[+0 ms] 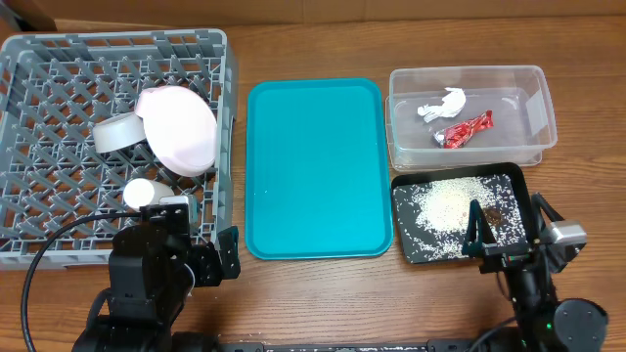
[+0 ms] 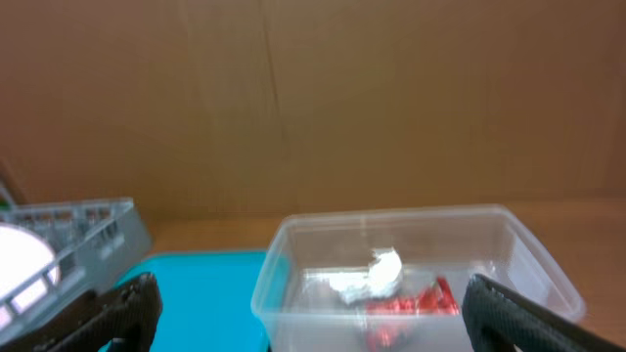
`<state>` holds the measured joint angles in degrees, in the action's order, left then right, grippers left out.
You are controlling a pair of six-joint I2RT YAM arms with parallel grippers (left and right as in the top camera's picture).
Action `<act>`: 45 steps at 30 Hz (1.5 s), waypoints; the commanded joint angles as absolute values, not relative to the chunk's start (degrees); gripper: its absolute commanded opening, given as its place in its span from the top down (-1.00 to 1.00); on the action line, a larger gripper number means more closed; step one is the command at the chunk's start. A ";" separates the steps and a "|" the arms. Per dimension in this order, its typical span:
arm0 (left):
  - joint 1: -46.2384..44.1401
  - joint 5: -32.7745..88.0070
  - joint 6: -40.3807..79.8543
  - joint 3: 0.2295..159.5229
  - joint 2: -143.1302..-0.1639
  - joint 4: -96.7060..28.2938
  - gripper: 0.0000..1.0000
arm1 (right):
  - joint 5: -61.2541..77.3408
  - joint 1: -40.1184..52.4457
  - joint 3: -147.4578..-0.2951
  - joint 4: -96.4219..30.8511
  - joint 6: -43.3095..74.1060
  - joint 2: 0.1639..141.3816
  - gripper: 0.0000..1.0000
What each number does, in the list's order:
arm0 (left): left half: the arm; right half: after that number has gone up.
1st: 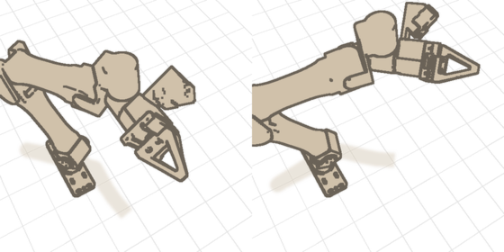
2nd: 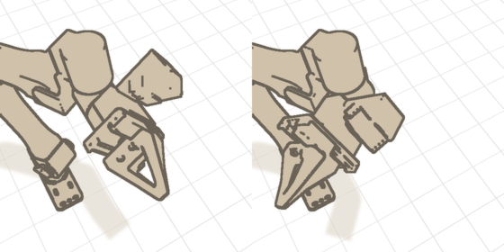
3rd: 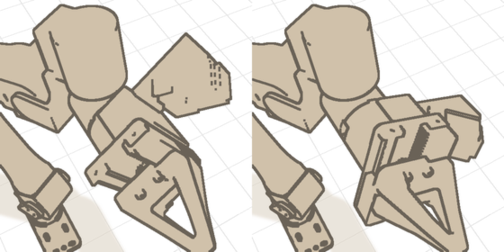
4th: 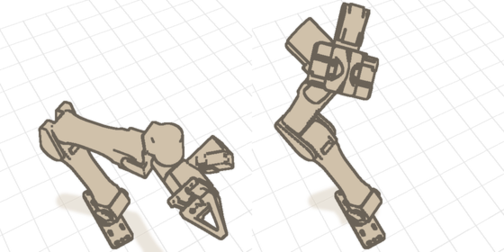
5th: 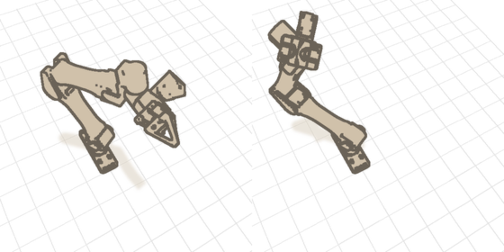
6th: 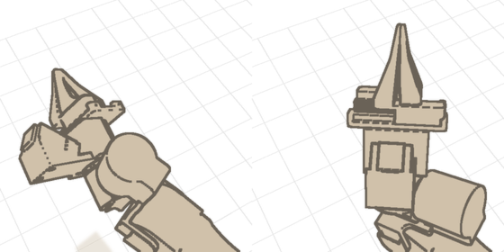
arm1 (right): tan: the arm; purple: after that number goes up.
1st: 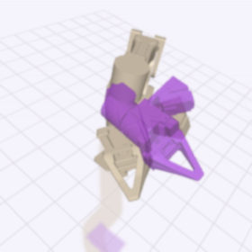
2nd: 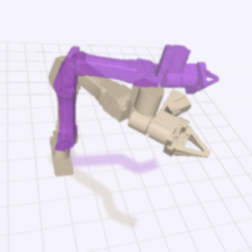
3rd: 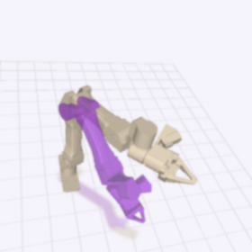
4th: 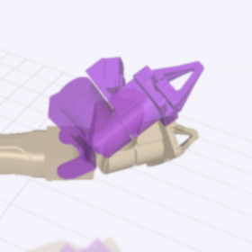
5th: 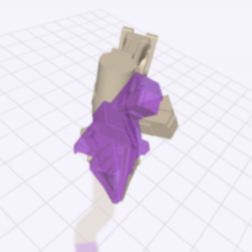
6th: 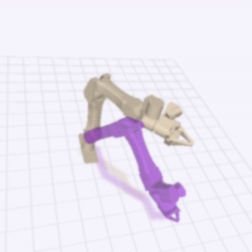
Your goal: Sort waste into correct bins and load items into the dishwasher
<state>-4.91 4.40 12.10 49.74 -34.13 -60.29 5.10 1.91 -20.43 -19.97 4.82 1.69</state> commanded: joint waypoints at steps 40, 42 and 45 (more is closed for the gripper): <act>-5.28 3.86 12.88 49.32 -33.63 -60.20 -1.00 | 2.15 2.61 -0.47 -4.64 4.64 0.27 -1.00; -5.28 3.86 12.88 49.32 -33.58 -60.29 -0.99 | 2.15 2.61 -0.49 -4.64 4.64 0.27 -1.00; -5.28 2.20 11.51 48.64 -31.77 -61.01 -1.00 | 2.15 2.61 -0.47 -4.64 4.64 0.27 -1.00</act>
